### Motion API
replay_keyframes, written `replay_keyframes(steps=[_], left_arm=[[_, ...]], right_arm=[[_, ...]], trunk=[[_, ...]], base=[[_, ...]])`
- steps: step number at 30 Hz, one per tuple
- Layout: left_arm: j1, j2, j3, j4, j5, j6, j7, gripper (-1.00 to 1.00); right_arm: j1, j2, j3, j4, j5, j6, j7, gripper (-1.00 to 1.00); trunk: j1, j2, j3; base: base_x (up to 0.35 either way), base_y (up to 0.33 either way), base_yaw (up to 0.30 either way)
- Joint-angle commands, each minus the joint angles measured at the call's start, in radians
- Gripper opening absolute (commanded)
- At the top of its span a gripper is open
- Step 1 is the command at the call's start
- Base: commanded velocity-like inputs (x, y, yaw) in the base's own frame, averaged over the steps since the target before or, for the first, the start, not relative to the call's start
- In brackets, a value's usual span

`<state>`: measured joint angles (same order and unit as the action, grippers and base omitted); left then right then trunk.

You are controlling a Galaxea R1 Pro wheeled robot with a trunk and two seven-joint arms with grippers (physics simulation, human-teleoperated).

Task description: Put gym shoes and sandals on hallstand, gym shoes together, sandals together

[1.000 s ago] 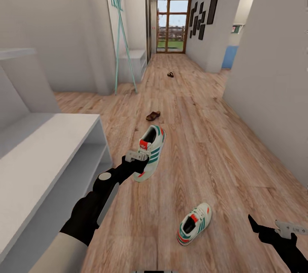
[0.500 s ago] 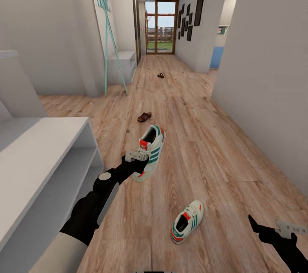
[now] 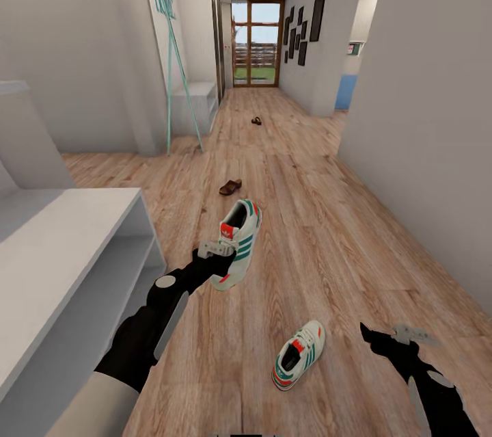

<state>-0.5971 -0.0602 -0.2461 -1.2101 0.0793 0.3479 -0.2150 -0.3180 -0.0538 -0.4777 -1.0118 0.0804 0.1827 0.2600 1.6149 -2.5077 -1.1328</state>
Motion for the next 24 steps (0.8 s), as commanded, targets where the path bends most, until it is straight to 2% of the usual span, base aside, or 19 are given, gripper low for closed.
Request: replay_keyframes(steps=[1, 3, 6, 9, 10, 14, 19, 24], left_arm=[[0.0, 0.0, 0.003, 0.0, 0.0, 0.001, 0.0, -1.0], [0.0, 0.0, 0.008, 0.0, 0.001, 0.002, -0.001, -1.0], [0.0, 0.0, 0.012, -0.001, 0.002, 0.003, -0.002, -1.0], [0.0, 0.0, 0.014, -0.001, 0.001, 0.003, -0.003, -1.0], [0.0, 0.0, 0.014, -0.001, 0.001, 0.003, -0.003, -1.0], [0.0, 0.0, 0.016, -0.001, 0.001, 0.003, -0.003, -1.0], [0.0, 0.001, 0.018, 0.0, 0.001, 0.003, -0.003, -1.0], [0.0, 0.001, 0.019, 0.0, 0.001, 0.001, -0.002, -1.0]], right_arm=[[-0.034, 0.002, 0.021, 0.038, 0.0, 0.014, -0.025, 1.0], [-0.098, 0.017, 0.057, 0.105, -0.002, 0.033, -0.076, 1.0], [-0.181, 0.057, 0.091, 0.196, -0.003, 0.048, -0.152, 1.0], [-0.252, 0.096, 0.11, 0.278, -0.003, 0.051, -0.208, 1.0], [-0.252, 0.096, 0.11, 0.278, -0.003, 0.051, -0.208, 1.0], [-0.334, 0.137, 0.122, 0.362, -0.004, 0.038, -0.248, 1.0], [-0.401, 0.159, 0.124, 0.427, -0.009, 0.018, -0.274, 1.0], [-0.422, 0.166, 0.123, 0.461, -0.011, 0.011, -0.286, 1.0]], trunk=[[0.0, 0.0, 0.0], [0.0, 0.0, 0.0], [0.0, 0.0, 0.0], [0.0, 0.0, 0.0], [0.0, 0.0, 0.0], [0.0, 0.0, 0.0], [0.0, 0.0, 0.0], [0.0, 0.0, 0.0]], base=[[0.0, 0.0, -0.002], [0.0, 0.0, -0.001], [0.0, 0.0, 0.0], [0.0, 0.0, 0.0], [0.0, 0.0, 0.0], [0.0, 0.0, 0.0], [0.0, 0.0, 0.0], [0.0, 0.0, 0.0]])
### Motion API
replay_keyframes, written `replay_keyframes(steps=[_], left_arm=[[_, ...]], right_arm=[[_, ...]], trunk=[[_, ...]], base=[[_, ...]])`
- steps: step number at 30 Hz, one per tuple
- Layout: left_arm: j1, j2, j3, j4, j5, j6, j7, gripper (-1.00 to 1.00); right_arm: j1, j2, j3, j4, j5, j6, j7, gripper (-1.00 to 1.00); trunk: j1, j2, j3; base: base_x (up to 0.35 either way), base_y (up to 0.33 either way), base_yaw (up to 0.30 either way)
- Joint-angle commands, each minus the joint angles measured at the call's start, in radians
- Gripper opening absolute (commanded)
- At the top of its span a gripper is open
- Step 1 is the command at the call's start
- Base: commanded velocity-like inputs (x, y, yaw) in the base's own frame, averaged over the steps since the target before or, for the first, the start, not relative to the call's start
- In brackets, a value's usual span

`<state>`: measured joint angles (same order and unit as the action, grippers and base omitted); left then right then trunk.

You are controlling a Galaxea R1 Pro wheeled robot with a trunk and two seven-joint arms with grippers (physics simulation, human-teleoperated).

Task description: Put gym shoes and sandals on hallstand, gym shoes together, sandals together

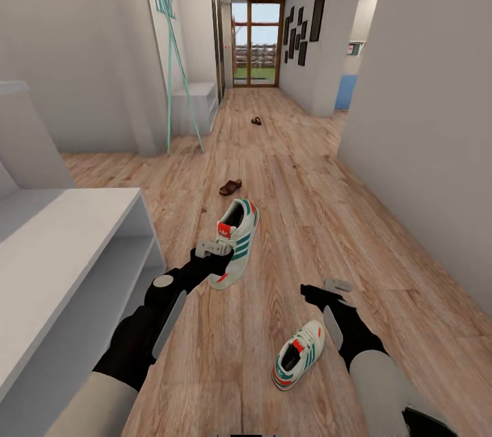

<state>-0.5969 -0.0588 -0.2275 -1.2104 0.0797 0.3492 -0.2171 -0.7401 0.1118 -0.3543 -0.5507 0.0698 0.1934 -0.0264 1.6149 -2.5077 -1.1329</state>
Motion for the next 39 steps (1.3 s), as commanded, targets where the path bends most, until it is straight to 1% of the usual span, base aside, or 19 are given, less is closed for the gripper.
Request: replay_keyframes(steps=[1, 4, 6, 8, 9, 14, 15, 16, 20, 25, 29, 32, 39], left_arm=[[0.0, 0.0, 0.0, 0.0, 0.0, 0.0, 0.0, -1.0], [0.0, -0.001, 0.0, 0.0, 0.0, -0.001, 0.0, -1.0], [0.0, -0.001, -0.001, 0.0, 0.0, -0.001, 0.0, -1.0], [0.0, -0.001, 0.0, 0.0, 0.0, -0.001, 0.0, -1.0], [0.0, -0.001, 0.0, 0.0, 0.0, -0.001, 0.0, -1.0], [0.0, 0.0, 0.0, 0.0, 0.0, -0.001, -0.001, -1.0], [0.0, 0.0, 0.0, 0.0, 0.0, -0.001, -0.001, -1.0], [0.0, 0.0, 0.0, 0.0, 0.0, -0.001, -0.001, -1.0], [0.0, 0.0, 0.0, 0.0, 0.0, 0.0, -0.001, -1.0], [0.0, 0.0, 0.0, 0.0, 0.0, 0.0, -0.001, -1.0], [0.0, 0.001, 0.002, 0.0, 0.0, 0.001, -0.001, -1.0], [0.0, 0.001, 0.009, 0.0, 0.0, 0.001, -0.001, -1.0], [0.0, 0.001, 0.021, 0.0, 0.0, 0.002, -0.002, -1.0]], right_arm=[[-0.003, 0.001, 0.0, 0.007, -0.001, -0.001, -0.002, 1.0], [-0.009, 0.003, -0.004, 0.02, -0.013, -0.003, -0.008, 1.0], [-0.011, 0.004, -0.008, 0.025, -0.036, -0.003, -0.021, 1.0], [-0.012, 0.004, -0.012, 0.028, -0.073, -0.004, -0.044, 1.0], [-0.012, 0.004, -0.012, 0.028, -0.073, -0.004, -0.044, 1.0], [-0.011, 0.005, -0.013, 0.034, -0.188, -0.005, -0.121, 1.0], [-0.01, 0.005, -0.013, 0.036, -0.203, -0.005, -0.131, 1.0], [-0.01, 0.005, -0.013, 0.036, -0.203, -0.005, -0.131, 1.0], [-0.008, 0.009, -0.013, 0.06, -0.244, -0.007, -0.153, 1.0], [-0.006, 0.011, -0.015, 0.101, -0.264, -0.041, -0.166, 1.0], [-0.006, 0.012, -0.016, 0.129, -0.269, -0.061, -0.169, 1.0], [-0.006, 0.011, -0.016, 0.149, -0.271, -0.072, -0.171, 1.0], [-0.005, 0.012, -0.016, 0.168, -0.272, -0.084, -0.172, 1.0]], trunk=[[0.0, 0.0, 0.0], [0.0, 0.0, 0.0], [0.0, 0.0, 0.0], [0.0, 0.0, 0.0], [0.0, 0.0, 0.0], [0.0, 0.0, 0.0], [0.0, 0.0, 0.0], [0.0, 0.0, 0.0], [0.0, 0.0, 0.0], [0.0, 0.0, 0.0], [0.0, 0.0, 0.0], [0.0, 0.0, 0.0], [0.0, 0.0, 0.0]], base=[[0.0, 0.0, 0.0], [0.0, 0.0, 0.0], [0.0, 0.0, 0.0], [0.0, 0.0, 0.0], [0.0, 0.0, 0.0], [0.0, 0.0, 0.0], [0.0, 0.0, 0.0], [0.0, 0.0, 0.0], [0.0, 0.0, 0.0], [0.0, 0.0, 0.0], [0.0, 0.0, 0.0], [0.0, 0.0, 0.0], [0.0, 0.0, 0.0]])
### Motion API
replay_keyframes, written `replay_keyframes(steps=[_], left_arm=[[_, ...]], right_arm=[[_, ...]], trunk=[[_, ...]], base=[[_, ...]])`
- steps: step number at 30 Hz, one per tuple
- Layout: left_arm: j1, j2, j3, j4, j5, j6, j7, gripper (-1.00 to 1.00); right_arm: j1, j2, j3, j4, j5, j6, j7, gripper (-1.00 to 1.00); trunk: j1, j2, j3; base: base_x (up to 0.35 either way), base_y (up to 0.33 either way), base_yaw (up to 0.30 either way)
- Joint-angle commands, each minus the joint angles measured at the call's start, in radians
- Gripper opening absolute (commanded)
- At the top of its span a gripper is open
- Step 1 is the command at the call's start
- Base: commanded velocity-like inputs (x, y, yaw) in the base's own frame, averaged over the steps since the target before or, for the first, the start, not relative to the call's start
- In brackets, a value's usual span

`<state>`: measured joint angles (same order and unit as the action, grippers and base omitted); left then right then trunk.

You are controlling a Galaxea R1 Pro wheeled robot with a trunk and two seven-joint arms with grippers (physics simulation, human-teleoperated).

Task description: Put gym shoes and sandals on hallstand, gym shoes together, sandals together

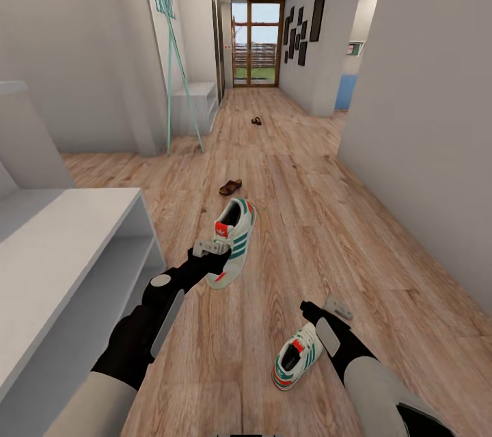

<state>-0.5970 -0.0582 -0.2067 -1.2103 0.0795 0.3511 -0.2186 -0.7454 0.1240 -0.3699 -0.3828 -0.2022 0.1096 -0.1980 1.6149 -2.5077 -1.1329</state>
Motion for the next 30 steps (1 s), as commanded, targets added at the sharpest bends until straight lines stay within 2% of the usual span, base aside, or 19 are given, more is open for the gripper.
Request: replay_keyframes(steps=[1, 17, 30], left_arm=[[0.0, 0.0, 0.001, 0.0, 0.0, 0.0, 0.0, -1.0], [0.0, 0.0, 0.004, 0.0, 0.0, 0.0, -0.001, -1.0], [0.0, 0.001, 0.005, 0.0, 0.0, -0.001, -0.001, -1.0]], right_arm=[[0.0, 0.0, 0.0, 0.002, 0.0, -0.004, 0.0, 1.0], [0.045, 0.002, 0.0, 0.01, -0.01, -0.059, 0.0, 1.0], [0.138, 0.032, 0.003, 0.011, -0.013, -0.244, 0.001, 1.0]], trunk=[[0.0, 0.0, 0.0], [0.0, 0.0, 0.0], [0.0, 0.0, 0.0]], base=[[0.0, 0.0, 0.0], [0.0, 0.0, 0.0], [0.0, 0.0, 0.0]])
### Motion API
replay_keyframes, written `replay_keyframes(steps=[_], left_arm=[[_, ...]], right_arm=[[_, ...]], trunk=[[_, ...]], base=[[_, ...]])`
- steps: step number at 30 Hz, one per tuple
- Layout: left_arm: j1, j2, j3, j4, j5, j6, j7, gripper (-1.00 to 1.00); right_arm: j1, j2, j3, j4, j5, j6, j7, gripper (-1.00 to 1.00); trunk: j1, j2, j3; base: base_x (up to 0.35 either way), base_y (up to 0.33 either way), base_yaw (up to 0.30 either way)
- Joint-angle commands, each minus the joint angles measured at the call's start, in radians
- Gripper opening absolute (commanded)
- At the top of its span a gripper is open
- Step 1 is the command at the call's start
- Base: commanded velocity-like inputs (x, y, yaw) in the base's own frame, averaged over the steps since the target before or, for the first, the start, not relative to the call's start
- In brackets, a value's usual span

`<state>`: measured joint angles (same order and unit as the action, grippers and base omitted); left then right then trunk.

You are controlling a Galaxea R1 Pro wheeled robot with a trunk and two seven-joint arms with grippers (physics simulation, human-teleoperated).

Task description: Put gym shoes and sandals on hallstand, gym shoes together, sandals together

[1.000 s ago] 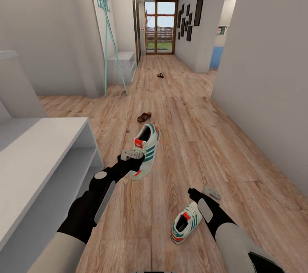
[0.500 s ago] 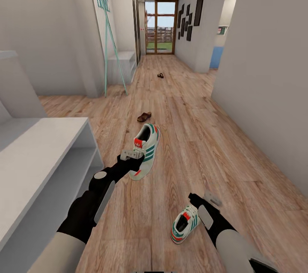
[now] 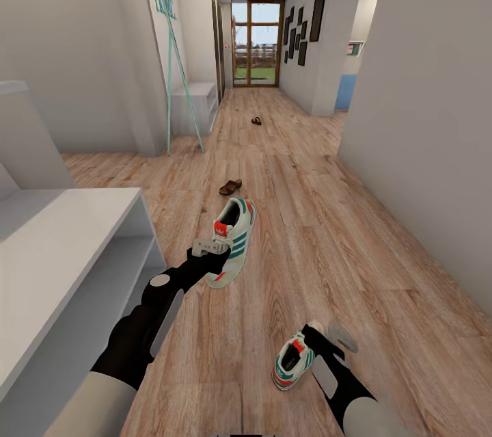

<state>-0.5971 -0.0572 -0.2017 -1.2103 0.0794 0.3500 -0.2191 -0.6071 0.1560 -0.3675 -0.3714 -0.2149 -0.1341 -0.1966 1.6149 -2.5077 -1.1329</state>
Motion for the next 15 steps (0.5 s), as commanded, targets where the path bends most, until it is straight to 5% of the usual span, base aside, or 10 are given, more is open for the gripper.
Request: replay_keyframes(steps=[1, 15], left_arm=[[0.0, 0.0, 0.0, 0.0, 0.0, 0.0, 0.0, -1.0], [0.0, 0.006, 0.001, 0.0, 0.0, -0.003, 0.0, -1.0]], right_arm=[[0.005, 0.002, 0.0, 0.0, 0.0, -0.01, 0.0, 1.0], [0.048, 0.012, 0.006, 0.001, 0.004, -0.052, 0.006, 1.0]], trunk=[[0.0, 0.0, 0.0], [0.0, 0.0, 0.0]], base=[[0.0, 0.0, 0.0], [0.0, 0.0, 0.0]])
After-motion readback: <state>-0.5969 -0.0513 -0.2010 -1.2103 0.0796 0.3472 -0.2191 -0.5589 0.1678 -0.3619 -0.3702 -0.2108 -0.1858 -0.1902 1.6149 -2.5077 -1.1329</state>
